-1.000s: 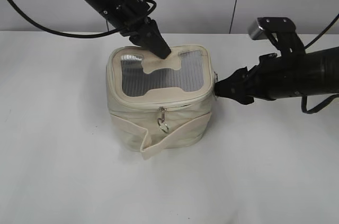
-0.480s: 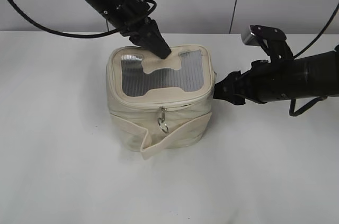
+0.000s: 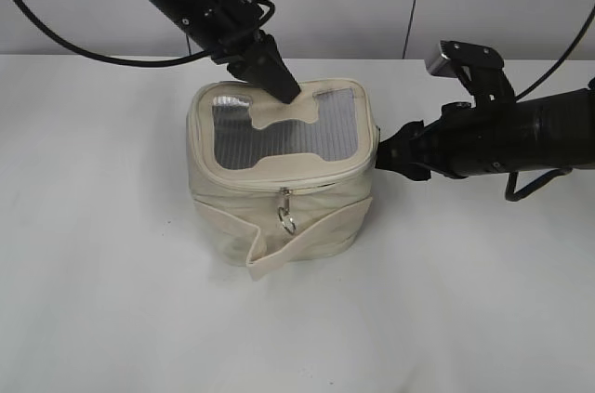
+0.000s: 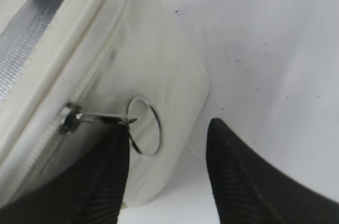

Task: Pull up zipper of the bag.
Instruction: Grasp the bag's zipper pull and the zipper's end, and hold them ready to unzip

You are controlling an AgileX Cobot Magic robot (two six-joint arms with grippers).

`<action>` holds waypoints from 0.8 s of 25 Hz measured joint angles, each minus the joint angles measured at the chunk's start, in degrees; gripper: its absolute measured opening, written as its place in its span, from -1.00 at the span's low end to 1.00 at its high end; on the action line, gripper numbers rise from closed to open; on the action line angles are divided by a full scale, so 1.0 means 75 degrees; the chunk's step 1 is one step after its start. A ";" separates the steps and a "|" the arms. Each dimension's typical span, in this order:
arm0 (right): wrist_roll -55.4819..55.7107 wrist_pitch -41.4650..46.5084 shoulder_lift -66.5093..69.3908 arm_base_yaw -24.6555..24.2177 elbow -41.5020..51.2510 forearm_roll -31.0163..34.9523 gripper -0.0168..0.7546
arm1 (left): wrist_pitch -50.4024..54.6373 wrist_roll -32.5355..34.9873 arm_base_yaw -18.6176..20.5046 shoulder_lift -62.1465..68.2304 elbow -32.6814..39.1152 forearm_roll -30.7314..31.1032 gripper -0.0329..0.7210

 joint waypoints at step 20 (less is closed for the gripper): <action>-0.1109 0.0349 -0.0154 0.0000 0.0300 -0.0385 -0.93 | -0.0013 -0.0010 -0.0006 0.0000 0.0000 0.0021 -0.80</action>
